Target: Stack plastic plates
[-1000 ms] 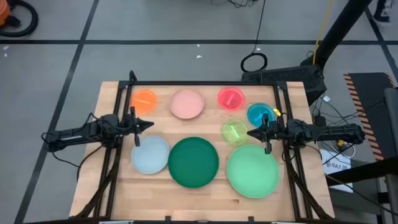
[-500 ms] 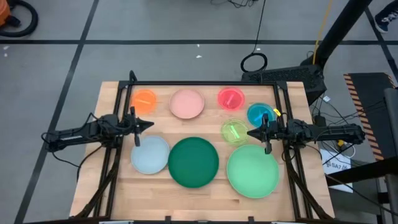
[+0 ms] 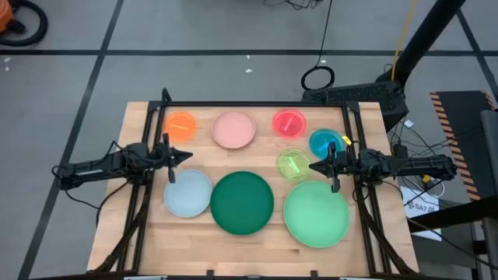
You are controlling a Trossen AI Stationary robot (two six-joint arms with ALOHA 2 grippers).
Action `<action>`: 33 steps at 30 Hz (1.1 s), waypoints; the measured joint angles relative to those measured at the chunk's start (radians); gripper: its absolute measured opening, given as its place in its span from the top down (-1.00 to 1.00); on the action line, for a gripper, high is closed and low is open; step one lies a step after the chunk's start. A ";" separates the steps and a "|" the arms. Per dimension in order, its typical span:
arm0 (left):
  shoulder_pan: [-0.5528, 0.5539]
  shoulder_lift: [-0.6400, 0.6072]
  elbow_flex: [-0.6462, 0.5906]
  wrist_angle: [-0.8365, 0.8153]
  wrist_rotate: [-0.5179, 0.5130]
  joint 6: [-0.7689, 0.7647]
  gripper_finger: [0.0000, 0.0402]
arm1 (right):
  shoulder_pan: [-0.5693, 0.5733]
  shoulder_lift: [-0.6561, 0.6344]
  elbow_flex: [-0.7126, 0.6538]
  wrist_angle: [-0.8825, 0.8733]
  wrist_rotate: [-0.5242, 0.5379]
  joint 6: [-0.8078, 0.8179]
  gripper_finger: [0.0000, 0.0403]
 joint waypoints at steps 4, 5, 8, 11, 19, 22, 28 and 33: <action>0.000 0.000 0.000 0.000 0.000 0.000 0.97 | 0.000 0.000 0.000 0.000 0.000 0.000 0.93; 0.000 0.000 0.000 0.000 0.000 0.000 0.97 | 0.000 0.000 0.000 0.000 0.000 0.000 0.93; 0.000 0.000 0.000 0.000 0.000 0.000 0.97 | 0.000 0.000 0.000 0.000 0.000 0.000 0.93; 0.000 0.000 0.000 0.000 0.000 0.000 0.97 | 0.000 0.000 0.000 0.000 0.000 0.000 0.93; 0.000 0.000 0.000 0.000 0.000 0.000 0.97 | 0.000 0.000 0.000 0.000 0.000 -0.011 0.93; 0.000 0.000 0.000 0.000 0.000 0.000 0.97 | 0.000 0.000 0.000 0.000 0.000 -0.101 0.93; 0.000 0.000 0.000 0.000 0.000 0.000 0.97 | 0.001 0.000 0.000 0.006 -0.025 0.044 0.93; 0.000 0.000 0.000 0.000 0.000 0.000 0.97 | 0.001 -0.001 0.000 0.138 -0.038 0.303 0.93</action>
